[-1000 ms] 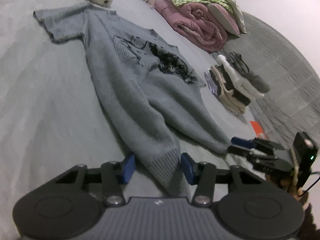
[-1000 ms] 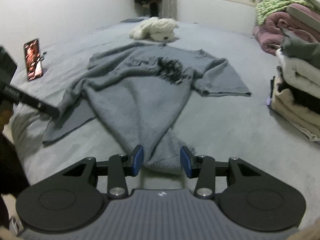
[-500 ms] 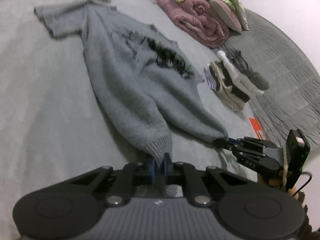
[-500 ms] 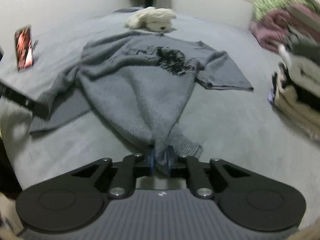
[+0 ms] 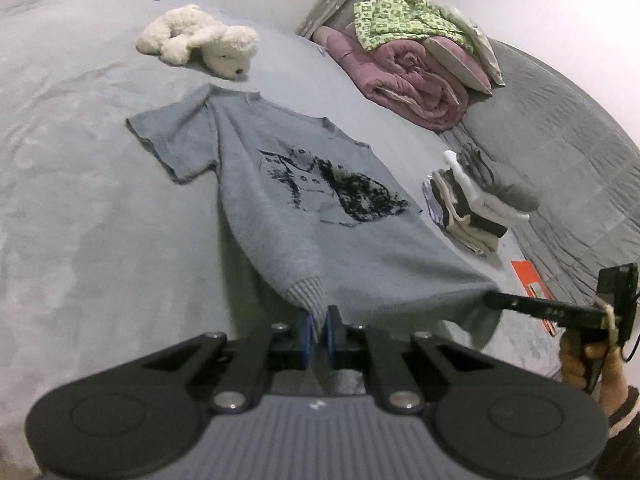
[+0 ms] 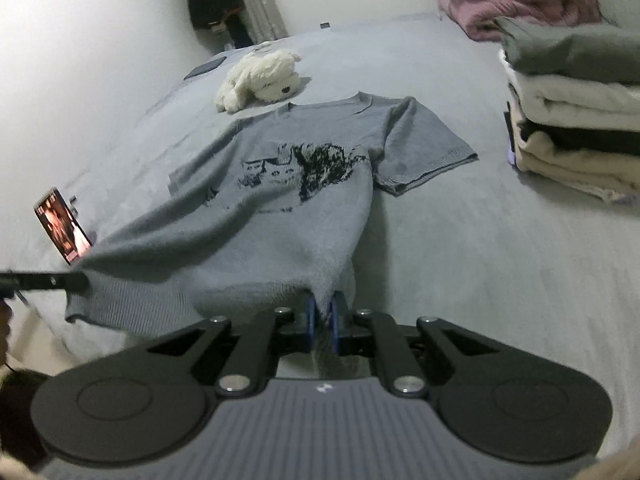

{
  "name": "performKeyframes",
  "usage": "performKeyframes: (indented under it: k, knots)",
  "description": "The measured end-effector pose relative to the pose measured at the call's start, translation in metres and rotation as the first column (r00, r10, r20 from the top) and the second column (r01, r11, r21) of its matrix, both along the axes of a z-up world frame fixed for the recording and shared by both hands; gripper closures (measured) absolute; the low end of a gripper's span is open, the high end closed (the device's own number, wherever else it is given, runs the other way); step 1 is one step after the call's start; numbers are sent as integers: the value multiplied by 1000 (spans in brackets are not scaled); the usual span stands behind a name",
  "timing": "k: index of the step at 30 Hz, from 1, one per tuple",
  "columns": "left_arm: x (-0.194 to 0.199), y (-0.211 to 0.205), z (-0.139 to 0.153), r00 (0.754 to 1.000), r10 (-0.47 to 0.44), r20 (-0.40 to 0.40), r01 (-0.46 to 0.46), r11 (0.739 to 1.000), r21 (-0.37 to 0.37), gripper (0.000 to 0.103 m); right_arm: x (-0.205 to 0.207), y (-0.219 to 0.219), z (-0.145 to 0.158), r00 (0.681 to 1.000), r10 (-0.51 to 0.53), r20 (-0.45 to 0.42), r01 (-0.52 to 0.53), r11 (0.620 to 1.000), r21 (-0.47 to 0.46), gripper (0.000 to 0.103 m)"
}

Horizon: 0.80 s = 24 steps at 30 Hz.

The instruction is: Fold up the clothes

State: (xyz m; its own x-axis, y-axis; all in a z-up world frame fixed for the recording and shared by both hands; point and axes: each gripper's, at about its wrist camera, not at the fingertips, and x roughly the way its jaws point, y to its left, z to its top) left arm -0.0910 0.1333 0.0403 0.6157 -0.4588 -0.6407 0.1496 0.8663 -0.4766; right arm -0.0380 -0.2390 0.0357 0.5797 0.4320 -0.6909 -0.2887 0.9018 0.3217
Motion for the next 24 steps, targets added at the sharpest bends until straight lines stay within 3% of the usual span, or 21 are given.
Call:
performKeyframes:
  k: [4,8,10,14,16,17,19,24]
  knots:
    - [-2,4,-11,999,-18,-42,20,999,37,96,2,-4,-2,998,-19,-52,18,1000,-12,94]
    - [3,1,-36,995,-19,-100,28,996,81,96,7,-1,-24,993,-33,-115,29,999,-37,93]
    - [8,-1,-51,990,-26,-137,38,996,85,95,10,0,-37,990,-52,-133,44,997,-58,87]
    - [9,13,-66,981,16,-196,-11,1000,29,92,10,-10,-50,982,-94,-163,87,995,-52,81]
    - [5,22,-68,977,36,-209,-41,999,-20,84,5,-19,-50,977,-110,-180,108,994,-18,62]
    - [3,27,-69,975,45,-216,-56,997,-44,81,3,-22,-50,976,-114,-184,115,993,-7,60]
    - [-3,31,-71,972,47,-230,-65,995,-72,71,-4,-28,-49,974,-118,-194,121,993,2,59]
    - [-16,35,-81,963,31,-266,-70,988,-138,67,-21,-36,-60,956,-115,-271,136,989,60,59]
